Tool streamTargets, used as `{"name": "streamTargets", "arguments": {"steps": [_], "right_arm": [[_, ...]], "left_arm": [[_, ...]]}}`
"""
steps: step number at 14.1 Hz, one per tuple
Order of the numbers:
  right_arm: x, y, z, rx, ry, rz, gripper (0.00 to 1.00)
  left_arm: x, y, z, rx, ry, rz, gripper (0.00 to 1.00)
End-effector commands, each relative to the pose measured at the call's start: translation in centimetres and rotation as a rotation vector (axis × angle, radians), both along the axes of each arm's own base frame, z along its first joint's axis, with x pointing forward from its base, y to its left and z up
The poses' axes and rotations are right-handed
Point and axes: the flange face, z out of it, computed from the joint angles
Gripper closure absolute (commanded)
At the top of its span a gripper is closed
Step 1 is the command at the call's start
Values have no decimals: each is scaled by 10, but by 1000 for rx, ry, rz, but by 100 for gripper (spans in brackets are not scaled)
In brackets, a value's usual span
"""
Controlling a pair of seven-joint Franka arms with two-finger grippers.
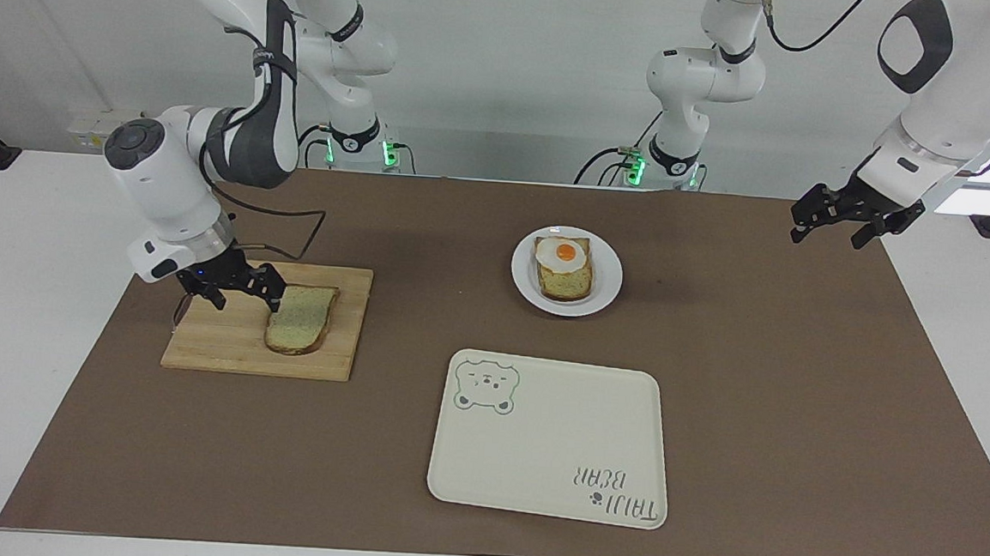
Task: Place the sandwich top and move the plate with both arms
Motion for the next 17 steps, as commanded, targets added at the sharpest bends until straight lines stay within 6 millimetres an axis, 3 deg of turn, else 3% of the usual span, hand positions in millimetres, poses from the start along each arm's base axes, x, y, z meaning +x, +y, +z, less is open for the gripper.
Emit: {"name": "streamTargets", "arguments": {"steps": [1, 3, 8, 11, 13, 15, 17], "right_arm": [[-22, -17, -31, 93, -7, 3, 0], [-33, -25, -51, 94, -18, 14, 0], [-42, -26, -67, 99, 7, 19, 0], [-46, -27, -73, 137, -1, 2, 11], [-47, -27, -75, 138, 5, 10, 31], [-48, -26, -77, 139, 7, 28, 60], [-48, -25, -78, 139, 8, 23, 100]], "left_arm": [[-11, -3, -7, -17, -27, 2, 0], [-13, -2, -13, -41, -16, 11, 0], [-22, -6, -30, -77, -41, 16, 0], [-25, -9, -35, -100, -42, 16, 0], [-28, -9, -43, -128, -37, -19, 0], [-30, -9, -52, -165, -33, -61, 0], [-33, -10, -55, -196, -37, -78, 0]]}}
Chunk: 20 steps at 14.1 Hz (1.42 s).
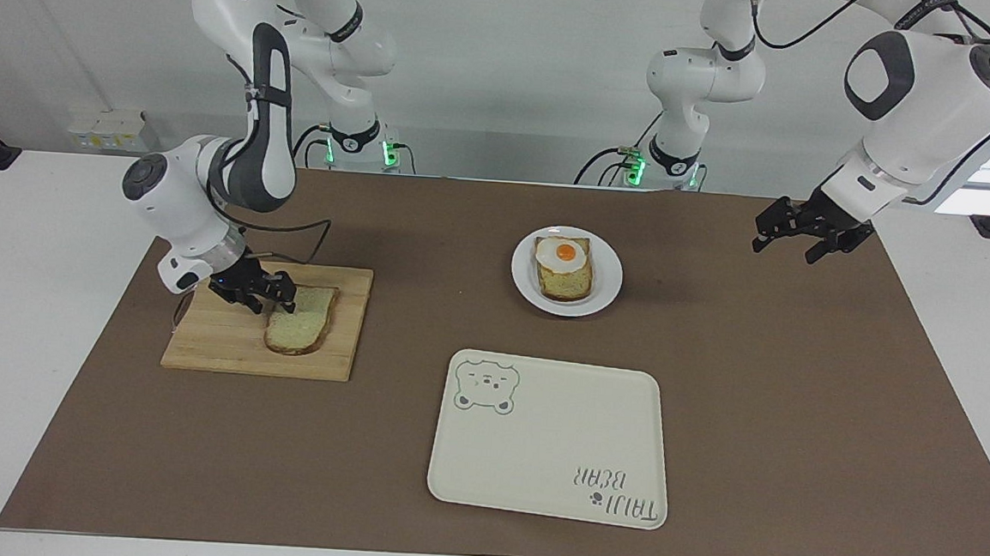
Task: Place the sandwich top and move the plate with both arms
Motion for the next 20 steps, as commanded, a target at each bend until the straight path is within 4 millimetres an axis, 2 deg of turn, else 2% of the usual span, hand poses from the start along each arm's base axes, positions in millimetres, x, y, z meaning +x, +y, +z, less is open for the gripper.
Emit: {"name": "streamTargets", "arguments": {"steps": [1, 8, 10, 13, 17, 20], "right_arm": [[-5, -1, 0, 22, -21, 8, 100], [1, 1, 3, 19, -29, 12, 100], [12, 4, 25, 15, -58, 27, 100], [17, 7, 53, 34, -54, 43, 100], [19, 17, 110, 81, 8, 26, 100], [15, 34, 132, 153, 92, 63, 100]], "left_arm": [[-14, 6, -10, -64, -19, -13, 0], [-19, 5, -22, -92, -14, 1, 0], [-19, 4, -23, -104, -12, 3, 0], [-20, 2, -22, -135, -12, 11, 0], [-22, -1, -23, -160, -12, -5, 0], [-23, -1, -21, -191, -22, -16, 0]]}}
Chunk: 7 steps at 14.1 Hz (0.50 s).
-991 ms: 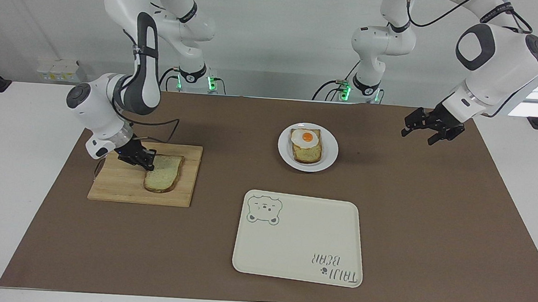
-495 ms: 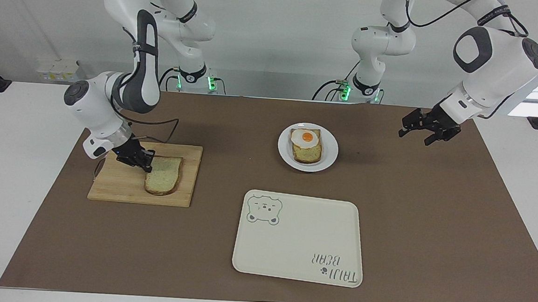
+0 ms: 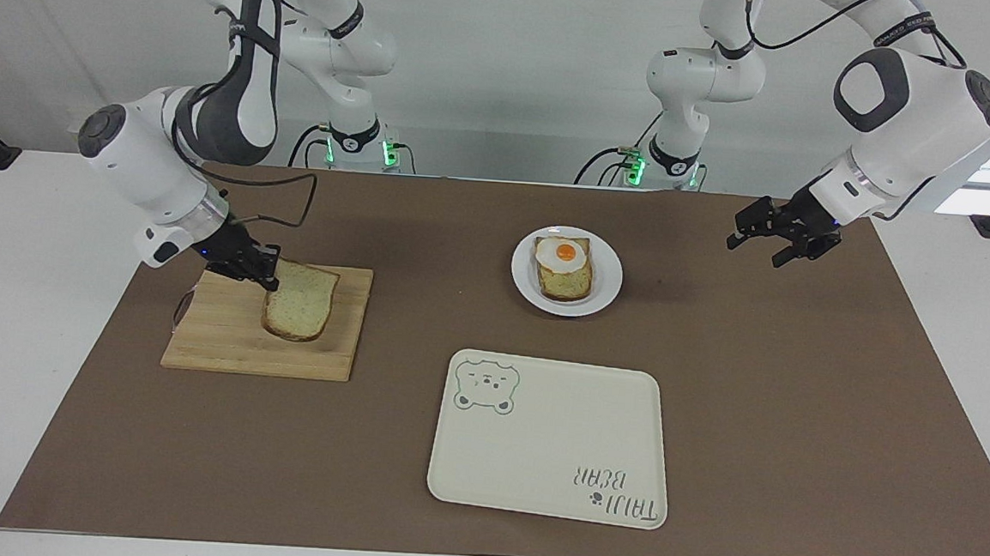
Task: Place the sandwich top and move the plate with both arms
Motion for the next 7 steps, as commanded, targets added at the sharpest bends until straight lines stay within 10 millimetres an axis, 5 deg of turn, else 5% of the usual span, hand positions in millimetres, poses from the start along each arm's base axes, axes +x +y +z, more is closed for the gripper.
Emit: {"name": "streamTargets", "arguments": {"steps": [1, 4, 7], "right_arm": [[0, 24, 16, 123, 48, -3, 100], [-1, 73, 21, 195, 70, 4, 100], [-8, 155, 21, 169, 102, 17, 100]], "left_arm": [[-12, 9, 0, -27, -24, -9, 0], [-19, 15, -4, -31, -22, -18, 0], [-25, 7, -8, -33, -23, -38, 0]]}}
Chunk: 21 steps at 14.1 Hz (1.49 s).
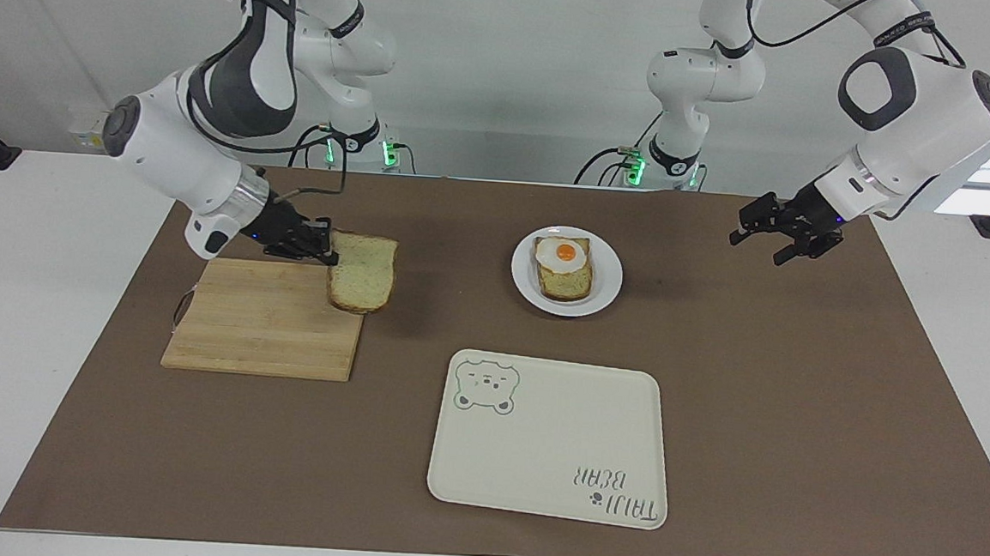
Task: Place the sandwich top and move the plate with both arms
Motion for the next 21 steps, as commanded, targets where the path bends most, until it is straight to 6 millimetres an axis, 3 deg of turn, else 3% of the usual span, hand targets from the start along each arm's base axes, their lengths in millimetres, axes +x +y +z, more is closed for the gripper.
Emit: {"name": "streamTargets", "arguments": {"steps": [1, 7, 8, 12, 16, 17, 21], "right_arm": [[-10, 75, 6, -11, 10, -6, 100], [-48, 229, -16, -7, -13, -63, 100], [-53, 242, -17, -1, -11, -74, 100], [-79, 302, -38, 4, -18, -36, 100], [-108, 337, -75, -26, -20, -13, 100], [-112, 341, -86, -36, -20, -19, 100], [-113, 338, -98, -46, -20, -15, 100]], "left_arm": [[-17, -8, -4, -20, -13, -19, 0], [-34, -43, -48, -101, 37, -94, 0], [-38, -54, -55, -121, 46, -104, 0], [-54, -64, -105, -193, 41, -132, 0], [-60, -74, -134, -245, 22, -126, 0], [-60, -80, -134, -246, 18, -134, 0], [-60, -86, -134, -256, 18, -136, 0]]}}
